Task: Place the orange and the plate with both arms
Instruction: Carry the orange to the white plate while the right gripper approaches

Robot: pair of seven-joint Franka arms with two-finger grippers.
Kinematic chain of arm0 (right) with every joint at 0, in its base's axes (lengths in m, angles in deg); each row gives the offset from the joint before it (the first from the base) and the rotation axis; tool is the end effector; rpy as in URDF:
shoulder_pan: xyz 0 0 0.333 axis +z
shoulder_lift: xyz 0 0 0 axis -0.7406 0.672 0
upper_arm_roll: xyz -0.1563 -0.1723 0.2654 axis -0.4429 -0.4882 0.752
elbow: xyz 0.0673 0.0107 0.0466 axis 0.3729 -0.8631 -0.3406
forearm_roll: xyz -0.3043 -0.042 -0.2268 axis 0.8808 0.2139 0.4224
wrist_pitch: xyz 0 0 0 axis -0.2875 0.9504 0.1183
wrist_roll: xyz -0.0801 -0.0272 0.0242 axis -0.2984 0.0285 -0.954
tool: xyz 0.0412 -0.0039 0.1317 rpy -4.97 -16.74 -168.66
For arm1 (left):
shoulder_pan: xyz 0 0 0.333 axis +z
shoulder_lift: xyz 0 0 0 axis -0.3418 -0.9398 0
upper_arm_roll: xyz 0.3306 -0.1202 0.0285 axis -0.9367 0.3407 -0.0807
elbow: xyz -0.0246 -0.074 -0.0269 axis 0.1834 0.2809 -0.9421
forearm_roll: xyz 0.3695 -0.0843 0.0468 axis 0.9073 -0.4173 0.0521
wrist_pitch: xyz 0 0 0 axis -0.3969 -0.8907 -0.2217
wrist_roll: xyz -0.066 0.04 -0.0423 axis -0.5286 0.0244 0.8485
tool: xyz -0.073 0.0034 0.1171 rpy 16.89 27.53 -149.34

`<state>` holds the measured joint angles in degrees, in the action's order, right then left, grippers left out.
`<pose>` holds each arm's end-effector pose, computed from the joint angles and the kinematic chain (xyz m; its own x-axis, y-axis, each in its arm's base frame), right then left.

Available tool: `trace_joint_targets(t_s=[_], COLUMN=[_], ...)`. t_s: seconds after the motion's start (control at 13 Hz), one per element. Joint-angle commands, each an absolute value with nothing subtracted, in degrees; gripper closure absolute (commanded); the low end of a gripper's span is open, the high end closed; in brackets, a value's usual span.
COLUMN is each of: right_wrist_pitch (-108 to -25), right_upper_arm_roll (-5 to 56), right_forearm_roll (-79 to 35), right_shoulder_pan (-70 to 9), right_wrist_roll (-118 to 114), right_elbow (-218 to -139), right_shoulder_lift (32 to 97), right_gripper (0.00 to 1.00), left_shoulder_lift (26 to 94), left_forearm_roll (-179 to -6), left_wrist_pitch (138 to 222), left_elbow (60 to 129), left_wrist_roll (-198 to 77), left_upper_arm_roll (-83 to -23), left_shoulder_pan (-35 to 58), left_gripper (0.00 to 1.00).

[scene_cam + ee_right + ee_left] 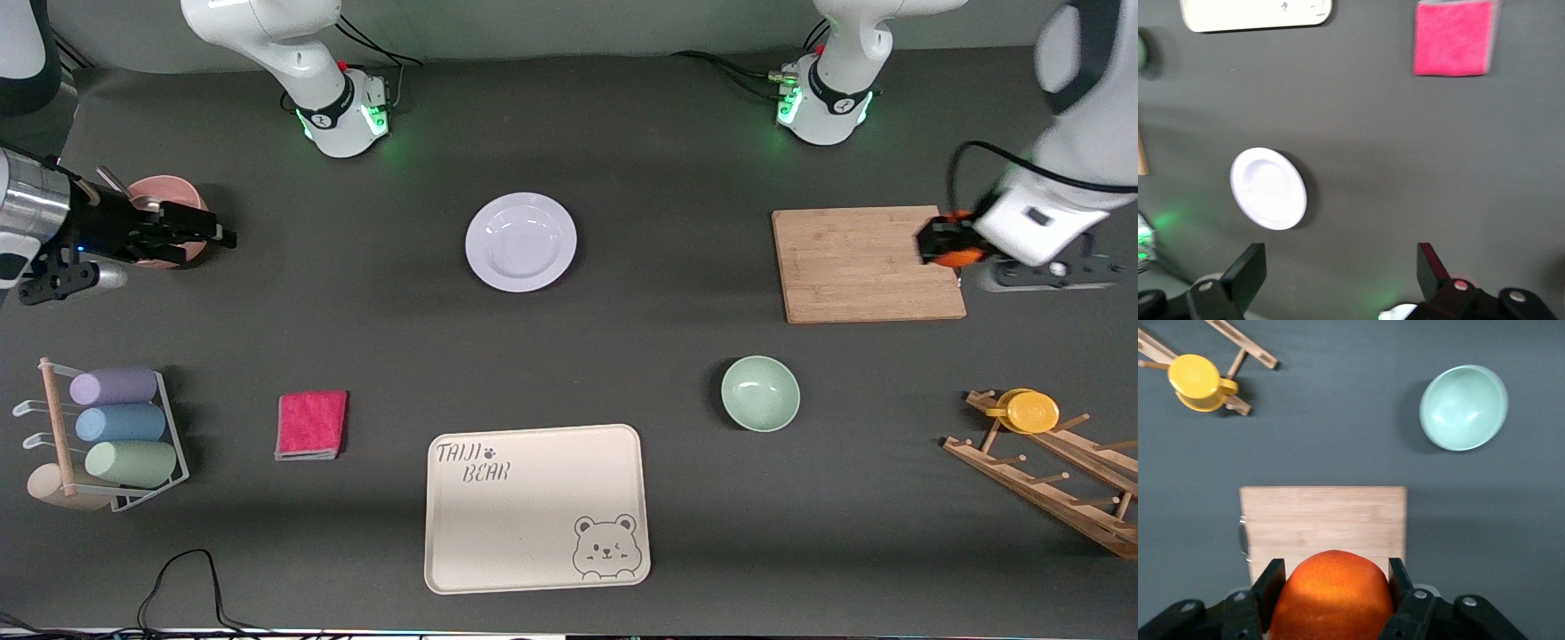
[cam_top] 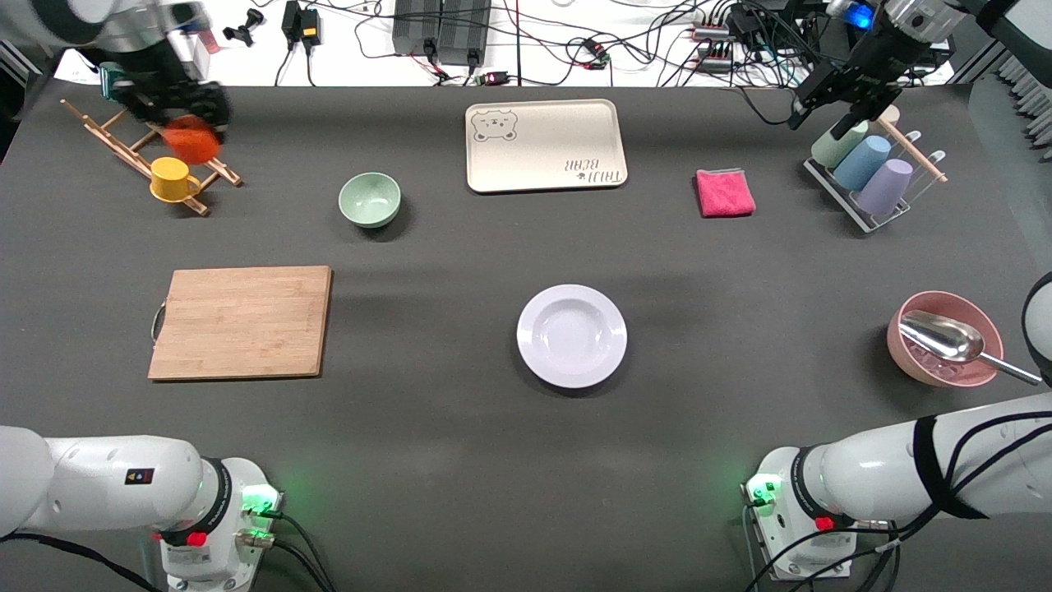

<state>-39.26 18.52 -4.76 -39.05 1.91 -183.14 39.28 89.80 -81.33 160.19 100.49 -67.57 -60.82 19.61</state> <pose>0.5095 0.0109 0.5490 0.9798 0.0963 -0.1750 0.0265 -0.9311 -0.3637 0.5060 -0.0915 0.5560 0.9966 0.0530 -0.0639 0.0487 -0.9966 -0.0669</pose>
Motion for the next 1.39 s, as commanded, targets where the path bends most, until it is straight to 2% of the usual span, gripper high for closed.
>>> trace_joint_targets(t_s=[0.0, 0.23, 0.46, 0.77, 1.0, 1.31], right_wrist_pitch=[-40.8, -41.8, -41.9, -40.8, -41.0, -43.5], right_upper_arm_roll=[17.8, 15.9, 11.8, 8.0, 7.2, 7.1], right_forearm_roll=[-11.7, -18.8, -25.9, -29.7, -30.7, -33.2], right_shoulder_pan=[-38.5, -38.4, -38.5, -38.7, -38.5, -38.6], right_wrist_roll=[3.7, 8.5, 13.6, 19.4, 20.6, 25.7], right_elbow=[-187.8, -192.8, -197.7, -200.7, -202.0, -207.9], right_shoulder_lift=[38.0, 37.5, 38.3, 40.6, 41.0, 40.8], right_gripper=[0.0, 0.0, 0.0, 0.0, 0.0, 0.0], left_shoulder_lift=[86.1, 76.3, 64.0, 51.1, 45.0, 38.5], left_forearm_roll=[-81.1, -78.9, -71.3, -64.1, -60.3, -57.4], left_wrist_pitch=[158.2, 161.3, 164.6, 167.1, 172.8, 178.9], left_elbow=[94.9, 87.9, 79.4, 70.1, 69.8, 70.3], left_wrist_roll=[-84.9, -105.5, -123.8, -136.6, -142.3, -145.2], left_upper_arm_roll=[-53.0, -45.0, -44.8, -45.4, -45.4, -46.1], left_shoulder_pan=[15.6, 8.9, -4.8, -17.9, -23.2, -26.3], left_gripper=[0.36, 0.36, 0.38, 0.39, 0.39, 0.39])
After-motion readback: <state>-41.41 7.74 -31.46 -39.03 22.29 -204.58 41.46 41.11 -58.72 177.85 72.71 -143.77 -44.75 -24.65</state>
